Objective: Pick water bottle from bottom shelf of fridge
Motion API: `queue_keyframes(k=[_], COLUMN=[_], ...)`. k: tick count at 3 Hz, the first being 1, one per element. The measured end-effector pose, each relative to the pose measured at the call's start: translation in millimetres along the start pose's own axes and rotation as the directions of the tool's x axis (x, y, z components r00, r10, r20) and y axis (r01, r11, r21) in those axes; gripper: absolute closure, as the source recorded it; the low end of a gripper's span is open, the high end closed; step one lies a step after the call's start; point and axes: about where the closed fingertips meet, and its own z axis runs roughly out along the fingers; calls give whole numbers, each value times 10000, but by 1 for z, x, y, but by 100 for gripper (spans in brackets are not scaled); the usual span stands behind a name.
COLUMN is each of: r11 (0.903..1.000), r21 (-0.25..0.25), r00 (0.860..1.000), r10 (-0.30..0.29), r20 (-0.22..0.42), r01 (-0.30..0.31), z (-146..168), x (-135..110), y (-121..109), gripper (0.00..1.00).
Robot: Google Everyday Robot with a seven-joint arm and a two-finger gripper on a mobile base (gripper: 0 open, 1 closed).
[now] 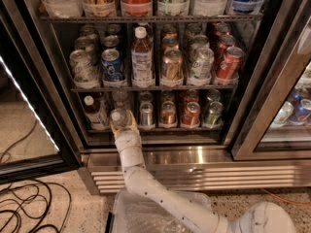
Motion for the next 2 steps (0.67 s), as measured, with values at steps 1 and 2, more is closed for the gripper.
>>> queue_keyframes(k=[1,2], r11=[9997,9980], r21=[-228,-604], r00=[9998,9984], r10=[82,219], r20=[205,527], r01=[-77,-187], z=[-9,-27], x=[-15,-40], y=[-1,-4], gripper=[100,100])
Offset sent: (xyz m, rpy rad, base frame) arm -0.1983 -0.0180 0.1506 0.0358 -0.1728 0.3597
